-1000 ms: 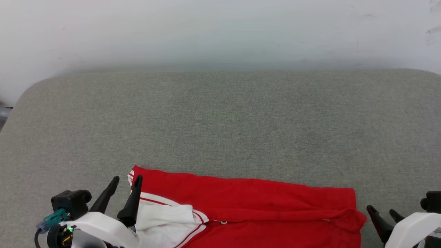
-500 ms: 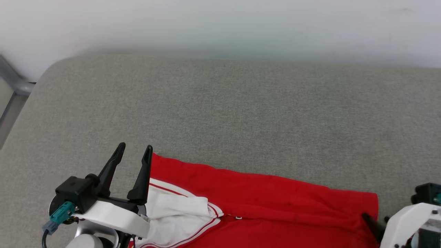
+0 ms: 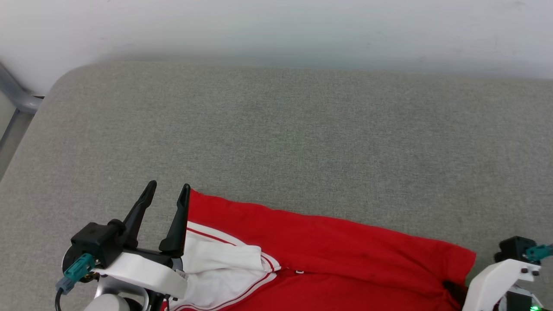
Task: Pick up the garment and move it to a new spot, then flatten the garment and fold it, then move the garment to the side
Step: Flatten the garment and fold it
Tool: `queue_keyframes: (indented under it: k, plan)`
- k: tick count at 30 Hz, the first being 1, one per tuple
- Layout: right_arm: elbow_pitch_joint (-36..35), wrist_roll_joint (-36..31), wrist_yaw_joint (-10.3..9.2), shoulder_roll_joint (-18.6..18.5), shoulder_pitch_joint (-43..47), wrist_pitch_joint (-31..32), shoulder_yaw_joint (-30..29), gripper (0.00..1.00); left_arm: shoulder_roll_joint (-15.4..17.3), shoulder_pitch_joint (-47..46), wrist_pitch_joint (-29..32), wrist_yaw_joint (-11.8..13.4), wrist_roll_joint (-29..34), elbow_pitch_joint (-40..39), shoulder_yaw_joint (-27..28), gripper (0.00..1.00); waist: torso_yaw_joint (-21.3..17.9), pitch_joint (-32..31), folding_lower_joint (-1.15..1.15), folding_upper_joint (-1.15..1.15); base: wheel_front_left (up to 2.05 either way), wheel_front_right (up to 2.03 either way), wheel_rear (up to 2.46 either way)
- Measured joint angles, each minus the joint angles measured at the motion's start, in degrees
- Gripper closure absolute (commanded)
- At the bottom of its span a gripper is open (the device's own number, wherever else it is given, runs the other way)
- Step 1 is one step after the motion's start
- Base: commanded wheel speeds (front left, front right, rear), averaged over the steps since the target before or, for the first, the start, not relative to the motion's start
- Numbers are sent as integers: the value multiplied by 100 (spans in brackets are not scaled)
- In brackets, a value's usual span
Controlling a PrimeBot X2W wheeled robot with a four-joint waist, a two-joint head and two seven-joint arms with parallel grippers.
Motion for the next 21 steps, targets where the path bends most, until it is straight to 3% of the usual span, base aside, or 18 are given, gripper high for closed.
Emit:
queue_keyframes:
  k: [11, 21]
  plan:
    - [-211, 215, 1, -289, -232, -179, 201, 100, -1, 96, 0, 55, 58, 158, 5, 0, -134, -231, 0, 0, 0, 0, 0]
    - [-393, 155, 1, -576, -16, 29, -708, 100, -43, 268, 2, 157, 87, 157, -41, 0, -202, -560, 0, 0, 0, 0, 0]
